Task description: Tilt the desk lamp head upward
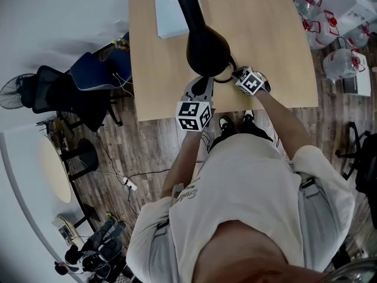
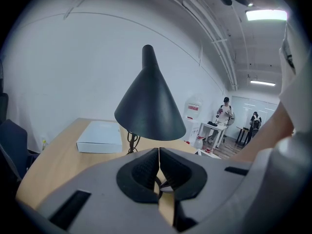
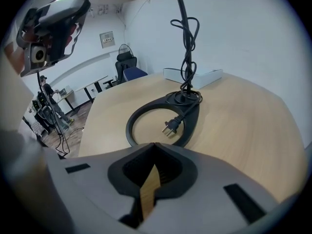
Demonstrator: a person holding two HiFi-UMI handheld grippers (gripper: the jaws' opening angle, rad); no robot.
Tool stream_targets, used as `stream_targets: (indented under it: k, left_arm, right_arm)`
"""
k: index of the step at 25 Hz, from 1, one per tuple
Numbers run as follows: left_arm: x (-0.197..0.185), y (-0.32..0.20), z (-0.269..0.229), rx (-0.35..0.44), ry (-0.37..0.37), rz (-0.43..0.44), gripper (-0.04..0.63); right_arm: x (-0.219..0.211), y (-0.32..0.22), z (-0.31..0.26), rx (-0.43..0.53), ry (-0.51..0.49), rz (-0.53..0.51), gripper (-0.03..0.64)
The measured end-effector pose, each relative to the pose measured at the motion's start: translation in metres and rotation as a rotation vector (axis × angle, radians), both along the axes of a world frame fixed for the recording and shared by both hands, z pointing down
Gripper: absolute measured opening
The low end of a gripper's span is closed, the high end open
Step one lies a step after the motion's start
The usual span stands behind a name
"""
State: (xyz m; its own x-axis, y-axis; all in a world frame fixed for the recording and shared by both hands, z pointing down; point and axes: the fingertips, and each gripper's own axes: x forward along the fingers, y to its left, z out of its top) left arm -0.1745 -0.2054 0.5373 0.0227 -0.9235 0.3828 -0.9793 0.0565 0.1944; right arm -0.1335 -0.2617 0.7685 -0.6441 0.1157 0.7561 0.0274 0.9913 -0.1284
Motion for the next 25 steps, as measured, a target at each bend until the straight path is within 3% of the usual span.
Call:
stream_targets:
  k: [10, 20, 25]
  left_arm:
    - [0.01, -0.006, -0.012, 0.042, 0.0, 0.003, 0.017]
    - [0.016, 0.001, -0.022, 0.064, -0.011, -0.021, 0.015]
    - [0.023, 0.013, -0.037, 0.071, 0.02, -0.024, 0.015]
  right_arm:
    - [0.003, 0.0, -0.002, -0.066, -0.033, 0.062, -0.005]
    - [0.004, 0.001, -0.001, -0.042, -0.036, 0.031, -0.005]
    - [0.005, 0.002, -0.001, -0.028, -0.025, 0.042, -0.005]
